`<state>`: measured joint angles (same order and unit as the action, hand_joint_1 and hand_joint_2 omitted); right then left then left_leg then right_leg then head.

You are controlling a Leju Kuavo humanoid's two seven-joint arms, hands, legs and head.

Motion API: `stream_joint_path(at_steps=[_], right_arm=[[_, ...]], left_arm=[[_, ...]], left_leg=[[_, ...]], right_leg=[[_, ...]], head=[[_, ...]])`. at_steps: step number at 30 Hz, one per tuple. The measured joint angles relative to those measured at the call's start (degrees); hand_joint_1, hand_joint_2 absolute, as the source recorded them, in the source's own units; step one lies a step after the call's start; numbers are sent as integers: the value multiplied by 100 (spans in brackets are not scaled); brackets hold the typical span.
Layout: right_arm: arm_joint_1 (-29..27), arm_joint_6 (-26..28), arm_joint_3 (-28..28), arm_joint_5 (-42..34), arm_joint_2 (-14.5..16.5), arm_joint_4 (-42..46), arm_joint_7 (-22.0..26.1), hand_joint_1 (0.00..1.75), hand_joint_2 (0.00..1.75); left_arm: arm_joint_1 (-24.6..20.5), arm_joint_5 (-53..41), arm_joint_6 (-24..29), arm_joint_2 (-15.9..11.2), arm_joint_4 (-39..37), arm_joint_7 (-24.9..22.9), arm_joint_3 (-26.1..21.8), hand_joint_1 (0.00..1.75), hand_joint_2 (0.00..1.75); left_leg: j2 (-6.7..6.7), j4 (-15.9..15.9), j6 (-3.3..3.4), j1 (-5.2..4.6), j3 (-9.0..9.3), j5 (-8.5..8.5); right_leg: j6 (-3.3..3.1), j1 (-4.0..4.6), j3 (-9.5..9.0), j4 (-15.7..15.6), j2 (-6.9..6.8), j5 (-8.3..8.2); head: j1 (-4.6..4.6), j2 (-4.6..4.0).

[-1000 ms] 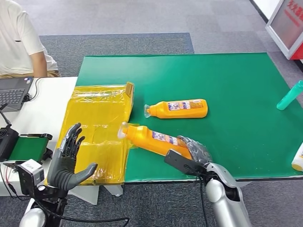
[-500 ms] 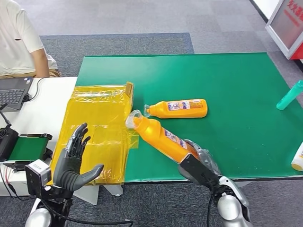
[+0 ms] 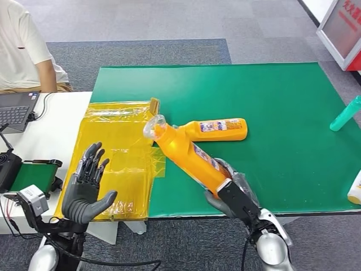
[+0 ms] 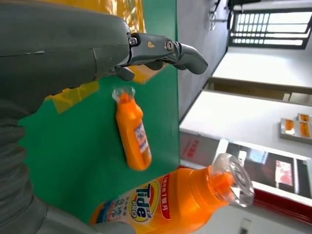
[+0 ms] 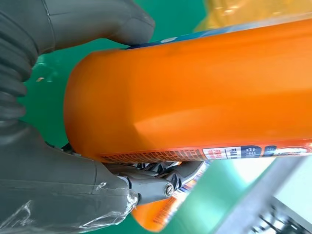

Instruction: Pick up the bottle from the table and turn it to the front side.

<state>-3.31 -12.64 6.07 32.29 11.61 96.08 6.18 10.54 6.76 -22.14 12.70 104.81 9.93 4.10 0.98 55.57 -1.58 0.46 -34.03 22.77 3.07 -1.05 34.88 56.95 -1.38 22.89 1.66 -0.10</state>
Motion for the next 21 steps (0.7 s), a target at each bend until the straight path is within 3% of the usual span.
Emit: stream_joint_path(at_steps=[11, 16, 21], right_arm=[[-214, 501, 622, 165, 23, 737, 393, 175, 175], [-218, 809, 903, 634, 23, 829, 579, 175, 175], [-212, 1092, 1230, 1089, 12, 886, 649, 175, 175]], left_arm=[[-314, 1181, -197, 14, -455, -307, 814, 0, 175], [-532, 1954, -298, -39, -600, -554, 1218, 0, 175], [-745, 2005, -245, -102, -712, -581, 1635, 0, 175]], left_leg=[[0, 0, 0, 0, -1, 1], [0, 0, 0, 0, 0, 0], [0, 0, 0, 0, -1, 0]], right_leg=[[0, -1, 0, 0, 0, 0], [0, 0, 0, 0, 0, -1], [0, 0, 0, 0, 0, -1]], head=[[1, 1], [0, 1], [0, 1]])
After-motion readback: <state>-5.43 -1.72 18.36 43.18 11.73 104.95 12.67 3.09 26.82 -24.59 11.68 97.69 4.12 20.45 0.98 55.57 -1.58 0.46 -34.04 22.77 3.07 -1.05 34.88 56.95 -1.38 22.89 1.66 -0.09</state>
